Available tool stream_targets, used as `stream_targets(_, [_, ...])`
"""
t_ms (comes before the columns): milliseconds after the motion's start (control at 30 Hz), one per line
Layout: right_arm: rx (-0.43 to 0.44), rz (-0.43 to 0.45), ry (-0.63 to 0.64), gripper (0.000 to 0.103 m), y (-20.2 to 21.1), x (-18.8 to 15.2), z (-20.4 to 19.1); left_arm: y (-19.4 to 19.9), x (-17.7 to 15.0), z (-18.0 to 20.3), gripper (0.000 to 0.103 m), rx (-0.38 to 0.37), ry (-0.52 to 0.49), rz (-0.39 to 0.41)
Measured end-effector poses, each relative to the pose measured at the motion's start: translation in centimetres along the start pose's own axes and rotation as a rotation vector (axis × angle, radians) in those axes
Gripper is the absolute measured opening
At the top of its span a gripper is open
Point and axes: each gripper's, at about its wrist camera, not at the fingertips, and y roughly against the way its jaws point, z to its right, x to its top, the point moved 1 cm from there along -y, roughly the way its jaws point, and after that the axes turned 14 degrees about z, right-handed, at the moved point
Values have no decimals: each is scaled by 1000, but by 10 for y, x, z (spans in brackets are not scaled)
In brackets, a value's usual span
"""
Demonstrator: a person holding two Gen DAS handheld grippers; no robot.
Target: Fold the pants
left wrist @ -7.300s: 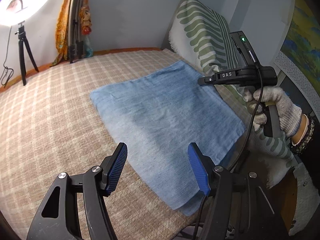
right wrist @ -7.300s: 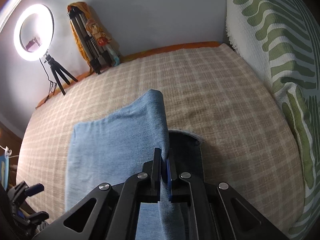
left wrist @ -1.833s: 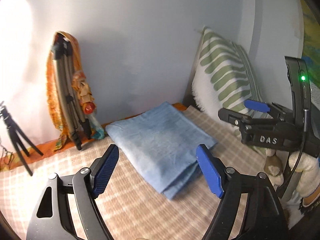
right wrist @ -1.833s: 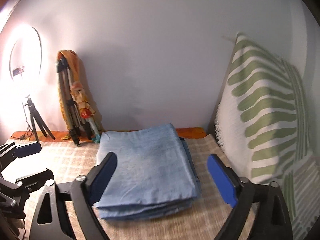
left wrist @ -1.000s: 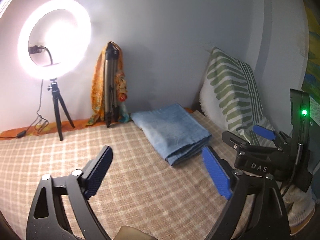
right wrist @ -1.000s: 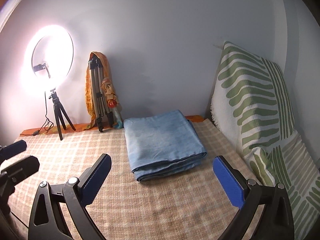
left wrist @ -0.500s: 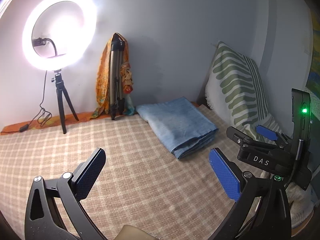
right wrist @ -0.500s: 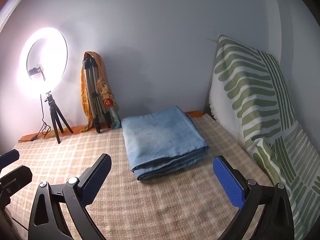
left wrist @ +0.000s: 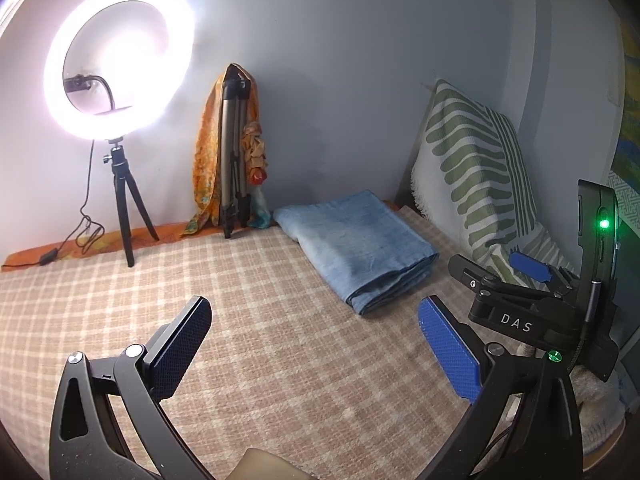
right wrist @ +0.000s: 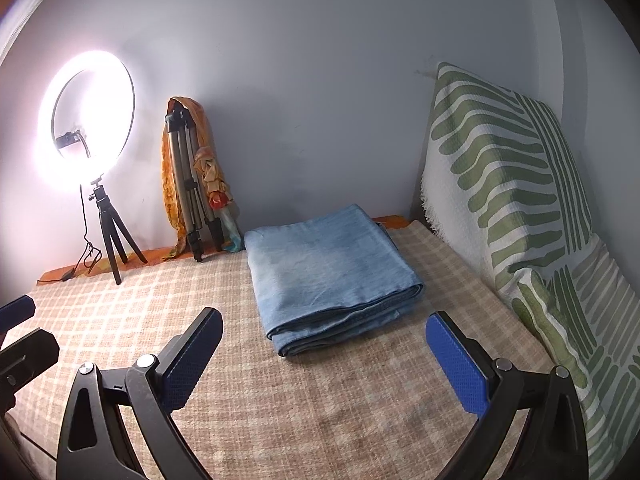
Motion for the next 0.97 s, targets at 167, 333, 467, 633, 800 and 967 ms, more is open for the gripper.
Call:
stream_targets(167, [3,-5,-2,103,-1,-1,-1,0,0,-2,103,-4,6,-2])
stream_targets(333, [13,-15,-4,103,-2,-2,-1,-2,-1,-1,103,2,1,-11])
stream_targets(467, [15,-10,6,103,-1,-2,-3,-3,-2,-1,103,6,-5,-11])
stream_targets(633, [15,-13,5,103,-1,-2,-3,-4,-3,-2,103,16,-10,-10])
stream_targets(800, [22,-20,9,103,-3,-3,-4,-5,-4,-4,103,9,-10,-5])
stream_targets(967, [23,-22,9,103,-3,-4,-5,-7,-3,-6,103,-8,-1,-7])
